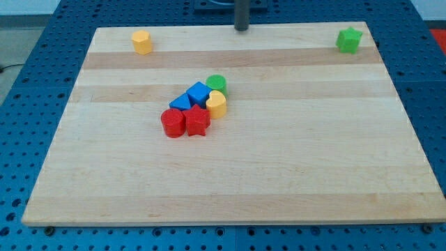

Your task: Move the yellow hexagon close to the blue triangle

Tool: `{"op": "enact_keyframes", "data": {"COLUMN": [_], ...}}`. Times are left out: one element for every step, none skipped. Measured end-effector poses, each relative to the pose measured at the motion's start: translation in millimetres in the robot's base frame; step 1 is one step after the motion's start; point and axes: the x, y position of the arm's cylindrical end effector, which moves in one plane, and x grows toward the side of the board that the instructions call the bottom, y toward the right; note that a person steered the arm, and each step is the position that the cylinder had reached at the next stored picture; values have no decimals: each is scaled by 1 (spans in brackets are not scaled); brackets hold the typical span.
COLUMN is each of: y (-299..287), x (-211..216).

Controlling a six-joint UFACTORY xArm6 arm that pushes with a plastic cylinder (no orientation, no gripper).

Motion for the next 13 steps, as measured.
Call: {"op": "enact_keyframes", "data": {"y": [-42, -60, -60, -60, -60, -60, -62, -77, -124, -157, -157, -149, -129], "x": [0, 0, -2, -1, -1, -2, 2, 7, 4, 6, 6, 28, 68]}}
